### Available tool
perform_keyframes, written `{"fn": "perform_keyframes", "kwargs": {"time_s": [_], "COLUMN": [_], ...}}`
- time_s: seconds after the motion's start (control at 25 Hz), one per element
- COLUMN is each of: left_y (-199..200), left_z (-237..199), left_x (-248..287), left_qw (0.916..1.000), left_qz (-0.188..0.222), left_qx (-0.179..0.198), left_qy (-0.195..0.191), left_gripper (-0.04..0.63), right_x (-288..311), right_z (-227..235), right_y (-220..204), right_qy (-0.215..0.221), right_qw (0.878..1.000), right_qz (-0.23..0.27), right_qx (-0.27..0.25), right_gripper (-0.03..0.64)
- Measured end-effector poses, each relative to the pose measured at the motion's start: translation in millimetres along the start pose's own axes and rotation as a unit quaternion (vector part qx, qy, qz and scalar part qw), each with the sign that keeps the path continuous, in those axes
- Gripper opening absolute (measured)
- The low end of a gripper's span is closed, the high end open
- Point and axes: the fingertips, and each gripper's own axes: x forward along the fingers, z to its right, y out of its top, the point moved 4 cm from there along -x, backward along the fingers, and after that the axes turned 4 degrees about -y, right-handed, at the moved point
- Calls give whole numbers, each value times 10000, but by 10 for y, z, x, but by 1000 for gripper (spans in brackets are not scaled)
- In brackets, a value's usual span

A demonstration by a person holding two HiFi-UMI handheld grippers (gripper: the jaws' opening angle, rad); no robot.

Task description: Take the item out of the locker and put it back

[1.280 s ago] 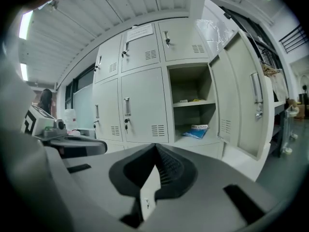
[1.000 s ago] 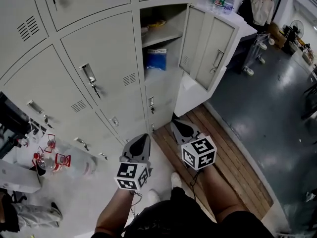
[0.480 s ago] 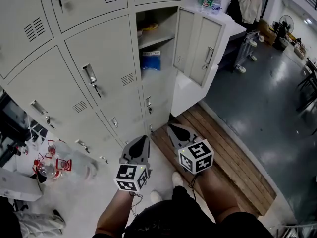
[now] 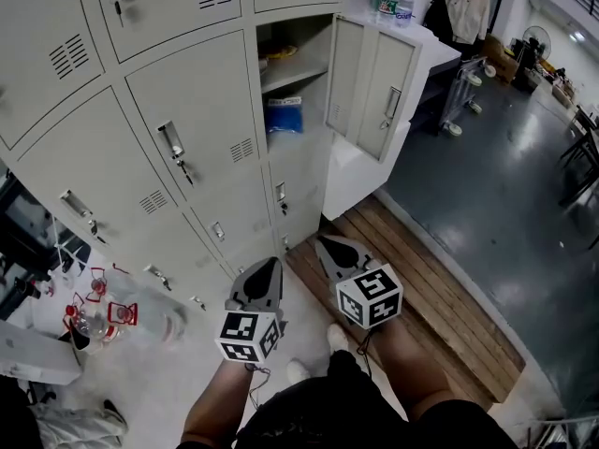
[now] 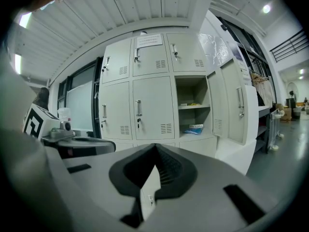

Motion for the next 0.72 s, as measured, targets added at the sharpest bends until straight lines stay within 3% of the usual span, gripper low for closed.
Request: {"fn": "perform_keyframes", "kwargs": {"time_s": [0.72], "left_y": [-35], "left_z": [-9], "left_x": [-51], "left_qw": [10000], "left_qz": [-49], "left_qx": [5], "left_qy": [-7], "left_gripper": [3], "right_x": [9], "right_z": [-37], "right_y": [-32], "right_qy": [-11], "right_qw": [10000], "right_qz": [12], "right_qx": [90], "right_gripper": [0]}}
